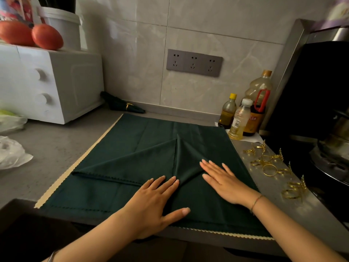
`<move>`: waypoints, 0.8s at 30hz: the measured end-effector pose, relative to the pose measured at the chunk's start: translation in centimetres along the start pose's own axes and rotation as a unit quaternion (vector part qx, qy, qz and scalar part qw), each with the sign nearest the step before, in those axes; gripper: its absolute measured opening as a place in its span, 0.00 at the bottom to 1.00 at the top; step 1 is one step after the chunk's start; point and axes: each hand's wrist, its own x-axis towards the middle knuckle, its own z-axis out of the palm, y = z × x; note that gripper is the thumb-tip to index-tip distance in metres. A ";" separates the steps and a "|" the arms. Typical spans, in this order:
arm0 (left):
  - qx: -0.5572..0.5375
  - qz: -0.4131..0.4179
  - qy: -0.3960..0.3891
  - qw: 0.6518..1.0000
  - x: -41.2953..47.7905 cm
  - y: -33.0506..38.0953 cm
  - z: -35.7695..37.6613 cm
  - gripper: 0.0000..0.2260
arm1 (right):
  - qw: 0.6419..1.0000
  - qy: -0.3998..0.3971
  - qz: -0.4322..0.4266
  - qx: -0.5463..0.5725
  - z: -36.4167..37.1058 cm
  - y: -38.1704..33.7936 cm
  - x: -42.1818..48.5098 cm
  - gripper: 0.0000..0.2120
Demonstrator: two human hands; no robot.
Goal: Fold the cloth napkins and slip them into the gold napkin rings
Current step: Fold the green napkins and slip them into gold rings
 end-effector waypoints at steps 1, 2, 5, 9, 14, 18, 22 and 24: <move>-0.001 0.000 -0.002 1.000 0.0 0.0 0.0 0.41 | 1.000 0.004 0.009 0.000 -0.1 0.2 0.2 0.25; -0.005 0.001 -0.004 1.000 0.0 0.1 0.0 0.41 | 1.000 0.011 0.012 0.002 -0.2 0.2 0.4 0.25; -0.035 0.012 0.005 0.999 0.1 -0.1 0.0 0.42 | 0.998 0.047 -0.031 0.013 -0.1 -1.5 -0.3 0.25; -0.132 0.017 0.059 0.989 -0.1 -0.3 -0.6 0.37 | 0.987 0.062 -0.073 0.133 0.7 -5.1 -2.1 0.23; -0.346 -0.031 0.080 0.934 0.3 -1.0 -1.6 0.30 | 0.974 0.147 -0.164 0.053 1.5 -7.8 -1.7 0.20; -0.416 -0.039 0.089 0.904 1.2 -2.1 -1.9 0.25 | 0.958 0.221 -0.184 -0.001 2.1 -8.8 -0.4 0.13; -0.443 -0.016 0.057 0.895 2.4 -3.2 -2.6 0.17 | 0.941 0.261 -0.208 -0.061 2.4 -9.5 0.3 0.12; -0.379 0.011 0.057 0.924 2.5 -4.5 -3.2 0.13 | 0.943 0.251 -0.209 -0.060 2.0 -8.9 -0.2 0.13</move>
